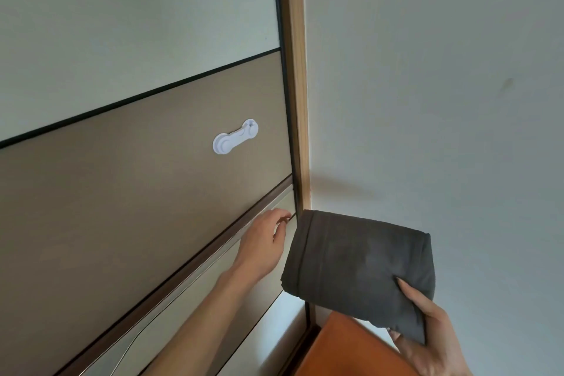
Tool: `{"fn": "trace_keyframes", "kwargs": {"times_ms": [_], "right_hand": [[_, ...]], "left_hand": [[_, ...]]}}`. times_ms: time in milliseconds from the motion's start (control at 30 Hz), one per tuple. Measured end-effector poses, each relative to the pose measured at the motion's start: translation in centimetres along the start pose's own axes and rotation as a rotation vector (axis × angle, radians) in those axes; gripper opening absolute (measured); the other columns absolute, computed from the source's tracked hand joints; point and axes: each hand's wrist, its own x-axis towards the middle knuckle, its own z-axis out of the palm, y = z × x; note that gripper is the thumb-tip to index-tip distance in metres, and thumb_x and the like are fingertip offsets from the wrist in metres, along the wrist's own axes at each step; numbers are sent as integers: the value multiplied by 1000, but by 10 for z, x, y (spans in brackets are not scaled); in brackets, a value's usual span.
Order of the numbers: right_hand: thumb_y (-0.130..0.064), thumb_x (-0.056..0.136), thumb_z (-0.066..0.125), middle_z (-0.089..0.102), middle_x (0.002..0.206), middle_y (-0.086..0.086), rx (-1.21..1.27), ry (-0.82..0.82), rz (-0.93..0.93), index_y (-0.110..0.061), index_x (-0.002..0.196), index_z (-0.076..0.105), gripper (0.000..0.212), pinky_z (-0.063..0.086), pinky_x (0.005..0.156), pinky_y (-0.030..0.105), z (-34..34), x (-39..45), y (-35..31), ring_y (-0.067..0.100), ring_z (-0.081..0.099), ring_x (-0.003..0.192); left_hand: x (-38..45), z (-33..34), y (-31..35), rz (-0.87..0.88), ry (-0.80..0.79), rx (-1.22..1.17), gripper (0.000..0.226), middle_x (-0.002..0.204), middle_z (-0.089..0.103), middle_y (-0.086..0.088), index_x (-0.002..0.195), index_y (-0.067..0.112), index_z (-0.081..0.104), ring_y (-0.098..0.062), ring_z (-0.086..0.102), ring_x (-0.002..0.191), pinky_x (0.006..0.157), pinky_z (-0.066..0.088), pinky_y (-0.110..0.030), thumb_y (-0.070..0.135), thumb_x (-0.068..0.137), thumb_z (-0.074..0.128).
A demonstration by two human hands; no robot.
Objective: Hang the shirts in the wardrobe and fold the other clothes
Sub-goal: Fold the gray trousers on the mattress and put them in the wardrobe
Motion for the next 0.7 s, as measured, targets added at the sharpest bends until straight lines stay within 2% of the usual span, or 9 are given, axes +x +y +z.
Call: {"fn": "trace_keyframes", "kwargs": {"times_ms": [100, 167, 200, 300, 367, 433, 567, 600, 700], "right_hand": [[-9, 100, 53, 78, 98, 22, 25, 18, -31, 5, 110, 70, 24, 60, 47, 36, 0, -3, -5, 33, 78, 71], [-9, 101, 52, 78, 99, 22, 34, 21, -30, 4, 93, 81, 33, 60, 48, 37, -4, -3, -9, 33, 78, 72], [-10, 101, 52, 78, 100, 22, 38, 22, -27, 3, 85, 83, 37, 61, 49, 37, -6, -3, -11, 33, 78, 73], [-10, 101, 52, 78, 102, 22, 39, -12, -23, 2, 79, 83, 39, 61, 49, 37, -6, -7, -16, 33, 79, 75], [-10, 100, 53, 78, 101, 22, 25, -7, -17, 2, 79, 82, 38, 60, 48, 36, -7, -7, -18, 33, 79, 74], [-10, 101, 52, 78, 98, 22, 15, 1, -4, 2, 80, 83, 39, 60, 47, 36, -5, -8, -18, 33, 78, 72], [-10, 101, 53, 78, 97, 22, -14, 25, -2, 5, 105, 74, 26, 60, 47, 35, 2, -9, -15, 33, 78, 71], [-10, 101, 53, 78, 98, 23, -19, 24, -1, 6, 106, 74, 26, 60, 47, 36, 3, -9, -14, 34, 78, 71], [-9, 102, 51, 78, 100, 22, -17, 8, -17, 2, 85, 83, 37, 60, 48, 36, 4, -8, -13, 33, 79, 74]], "left_hand": [[29, 2, -10, 317, -14, 377, 29, 126, 61, 3, 120, 19, 65, -19, 50, 125, 101, 47, -38, 6, 95, 57], [41, 0, -17, 424, -25, 600, 37, 136, 58, -5, 118, 18, 66, -28, 47, 138, 113, 39, -42, 7, 83, 70], [43, -2, -21, 445, -36, 708, 41, 143, 56, -8, 120, 17, 66, -32, 43, 143, 119, 30, -42, 12, 80, 73], [37, 1, -34, 449, -70, 965, 60, 164, 33, -17, 145, 10, 51, -36, 20, 156, 129, 4, -48, 27, 90, 64], [33, 4, -42, 438, -81, 1117, 69, 172, 5, -18, 161, 7, 24, -36, -2, 160, 129, -7, -50, 33, 102, 47], [29, 5, -46, 423, -104, 1265, 73, 170, -15, -20, 164, 4, 1, -37, -16, 158, 127, -14, -50, 35, 107, 36], [21, 4, -51, 409, -114, 1390, 76, 166, -28, -22, 161, 1, -12, -38, -25, 155, 125, -17, -51, 38, 109, 29], [20, 3, -51, 404, -111, 1405, 77, 165, -29, -23, 161, 1, -14, -38, -26, 154, 125, -19, -51, 38, 109, 28], [16, 1, -52, 390, -112, 1441, 78, 164, -31, -23, 160, 0, -18, -39, -28, 154, 121, -23, -52, 38, 110, 28]]}}
